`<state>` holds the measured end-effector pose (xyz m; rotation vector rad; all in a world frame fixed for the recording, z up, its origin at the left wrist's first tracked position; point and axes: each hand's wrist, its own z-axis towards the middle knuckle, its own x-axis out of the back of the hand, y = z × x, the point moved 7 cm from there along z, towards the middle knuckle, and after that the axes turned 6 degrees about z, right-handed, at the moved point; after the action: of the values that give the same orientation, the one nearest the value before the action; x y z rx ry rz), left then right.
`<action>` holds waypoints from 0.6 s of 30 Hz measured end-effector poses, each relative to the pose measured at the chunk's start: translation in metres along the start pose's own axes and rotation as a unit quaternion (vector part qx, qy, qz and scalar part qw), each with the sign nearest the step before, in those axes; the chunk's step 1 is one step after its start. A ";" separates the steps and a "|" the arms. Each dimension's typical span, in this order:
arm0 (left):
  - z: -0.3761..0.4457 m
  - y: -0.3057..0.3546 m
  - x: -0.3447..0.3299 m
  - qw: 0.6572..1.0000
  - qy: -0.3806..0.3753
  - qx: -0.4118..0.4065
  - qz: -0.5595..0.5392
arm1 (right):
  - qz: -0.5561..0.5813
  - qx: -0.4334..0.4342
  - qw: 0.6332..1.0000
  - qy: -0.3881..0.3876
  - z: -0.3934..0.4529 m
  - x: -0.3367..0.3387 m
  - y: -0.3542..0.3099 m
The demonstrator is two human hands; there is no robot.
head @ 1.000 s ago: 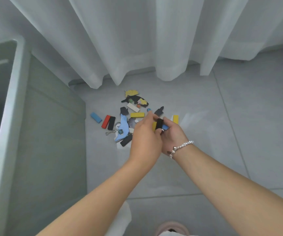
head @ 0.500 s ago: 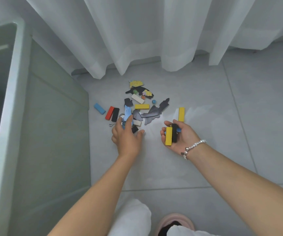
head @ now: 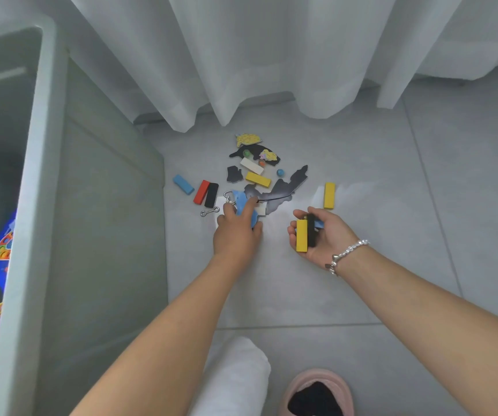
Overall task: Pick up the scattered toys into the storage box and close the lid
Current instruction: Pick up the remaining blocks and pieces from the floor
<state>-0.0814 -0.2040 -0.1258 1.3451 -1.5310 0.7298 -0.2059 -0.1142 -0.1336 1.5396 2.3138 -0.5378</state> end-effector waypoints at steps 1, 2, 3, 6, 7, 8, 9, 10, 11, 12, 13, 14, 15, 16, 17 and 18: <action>0.002 0.001 0.001 1.000 -0.004 0.000 -0.001 | 0.001 0.000 1.000 0.001 0.000 0.000 0.000; 0.003 0.003 0.003 1.000 -0.004 0.003 -0.009 | 0.003 0.000 1.000 0.001 0.000 -0.001 0.001; 0.004 0.004 0.004 1.000 -0.002 0.010 -0.020 | 0.004 0.000 1.000 0.001 0.000 -0.001 0.001; 0.002 0.004 0.003 0.998 0.003 0.023 -0.065 | 0.006 -0.001 1.000 -0.001 -0.001 -0.003 0.002; 0.001 0.003 0.002 0.996 0.006 0.023 -0.083 | 0.008 0.000 1.000 -0.001 -0.001 -0.003 0.002; -0.001 0.001 0.002 0.994 0.008 0.022 -0.103 | 0.008 -0.001 1.000 0.000 -0.001 -0.002 0.002; -0.002 -0.001 0.002 0.992 0.010 0.021 -0.124 | 0.007 -0.001 1.000 0.000 -0.001 -0.002 0.002; -0.002 -0.003 0.002 0.989 0.011 0.022 -0.144 | 0.005 -0.001 1.000 0.000 -0.002 -0.001 0.002; -0.003 -0.006 0.002 0.986 0.010 0.028 -0.166 | 0.004 -0.001 1.000 0.000 -0.002 -0.001 0.002; -0.004 -0.008 0.002 0.981 0.008 0.039 -0.188 | 0.004 -0.001 1.000 0.001 -0.002 -0.001 0.002; -0.006 -0.009 0.002 0.977 0.006 0.049 -0.207 | 0.004 -0.001 1.000 0.001 -0.002 0.000 0.002; -0.008 -0.009 0.002 0.973 0.005 0.055 -0.223 | 0.005 -0.002 1.000 0.002 -0.002 0.000 0.001; -0.012 -0.008 0.003 0.970 0.006 0.058 -0.238 | 0.004 -0.002 1.000 0.003 -0.002 0.001 0.000; -0.015 -0.006 0.005 0.966 0.010 0.059 -0.252 | 0.002 -0.002 1.000 0.004 -0.003 0.001 -0.001; -0.019 -0.004 0.007 0.962 0.015 0.061 -0.267 | 0.001 -0.001 1.000 0.004 -0.004 0.001 -0.002; -0.023 -0.001 0.010 0.956 0.020 0.065 -0.287 | 0.002 0.000 1.000 0.003 -0.006 0.000 -0.003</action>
<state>-0.0740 -0.1881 -0.1078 1.7529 -0.9892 0.4841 -0.2091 -0.1121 -0.1279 1.5483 2.3139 -0.5327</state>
